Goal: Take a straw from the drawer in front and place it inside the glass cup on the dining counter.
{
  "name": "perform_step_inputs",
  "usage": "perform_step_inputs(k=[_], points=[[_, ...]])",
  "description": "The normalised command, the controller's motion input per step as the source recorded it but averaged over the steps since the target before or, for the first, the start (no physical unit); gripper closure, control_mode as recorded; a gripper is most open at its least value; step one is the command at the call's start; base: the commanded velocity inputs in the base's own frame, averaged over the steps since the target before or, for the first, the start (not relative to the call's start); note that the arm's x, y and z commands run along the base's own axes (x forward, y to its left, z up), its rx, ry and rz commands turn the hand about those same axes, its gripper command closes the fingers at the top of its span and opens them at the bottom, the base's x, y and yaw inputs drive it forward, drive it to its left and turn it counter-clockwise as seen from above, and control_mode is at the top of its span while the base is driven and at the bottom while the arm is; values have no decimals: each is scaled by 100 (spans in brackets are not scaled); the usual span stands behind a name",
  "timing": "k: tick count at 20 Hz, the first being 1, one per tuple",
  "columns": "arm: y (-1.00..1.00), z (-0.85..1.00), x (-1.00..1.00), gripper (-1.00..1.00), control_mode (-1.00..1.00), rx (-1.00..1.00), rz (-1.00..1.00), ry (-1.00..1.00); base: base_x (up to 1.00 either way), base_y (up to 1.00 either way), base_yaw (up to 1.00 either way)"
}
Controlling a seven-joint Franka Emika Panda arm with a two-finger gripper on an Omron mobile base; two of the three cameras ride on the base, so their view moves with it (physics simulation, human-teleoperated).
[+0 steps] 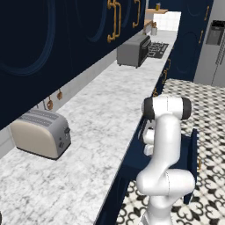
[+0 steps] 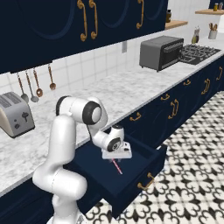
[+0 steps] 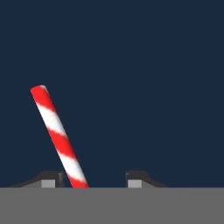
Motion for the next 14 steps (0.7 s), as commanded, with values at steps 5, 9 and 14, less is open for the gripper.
perform_step_inputs(k=[5, 9, 14], points=[[-25, -17, 0, 100, -100, 0, 0, 0, 0, 0, 0], [-37, 5, -5, 100, -100, 1, 0, 0, 0, 0, 0], [-37, 85, -43, 100, -100, 8, 0, -8, 0, 0, 0]])
